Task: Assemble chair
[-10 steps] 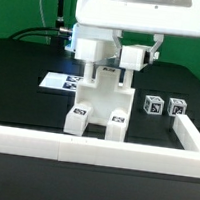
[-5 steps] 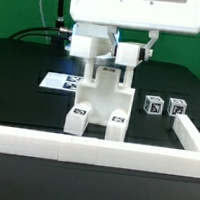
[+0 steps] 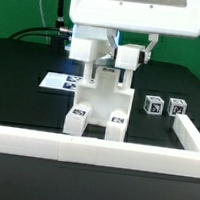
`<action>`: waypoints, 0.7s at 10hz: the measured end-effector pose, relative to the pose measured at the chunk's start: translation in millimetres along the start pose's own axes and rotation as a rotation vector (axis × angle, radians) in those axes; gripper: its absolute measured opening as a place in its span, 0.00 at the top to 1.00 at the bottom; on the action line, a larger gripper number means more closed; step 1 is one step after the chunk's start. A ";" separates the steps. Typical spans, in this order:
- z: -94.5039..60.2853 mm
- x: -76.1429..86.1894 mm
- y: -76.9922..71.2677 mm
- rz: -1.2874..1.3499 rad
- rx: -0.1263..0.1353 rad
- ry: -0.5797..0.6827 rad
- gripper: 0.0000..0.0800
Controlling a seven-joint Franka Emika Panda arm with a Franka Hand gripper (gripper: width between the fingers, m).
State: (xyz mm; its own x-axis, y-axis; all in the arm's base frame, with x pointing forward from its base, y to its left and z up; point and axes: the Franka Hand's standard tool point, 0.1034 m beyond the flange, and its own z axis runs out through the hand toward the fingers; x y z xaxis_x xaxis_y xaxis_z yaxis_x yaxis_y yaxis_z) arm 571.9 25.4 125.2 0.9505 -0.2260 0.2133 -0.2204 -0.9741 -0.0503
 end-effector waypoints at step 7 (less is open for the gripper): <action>0.7 5.3 1.2 -0.018 -0.001 0.005 0.64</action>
Offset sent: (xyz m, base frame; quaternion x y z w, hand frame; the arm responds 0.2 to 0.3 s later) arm 0.0000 0.0000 0.0000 0.0000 0.0000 0.0000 1.0000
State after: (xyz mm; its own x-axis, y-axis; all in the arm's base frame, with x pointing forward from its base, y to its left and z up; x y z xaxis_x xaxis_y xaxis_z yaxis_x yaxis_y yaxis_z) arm 576.8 23.0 125.6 0.9533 -0.2082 0.2187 -0.2031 -0.9781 -0.0456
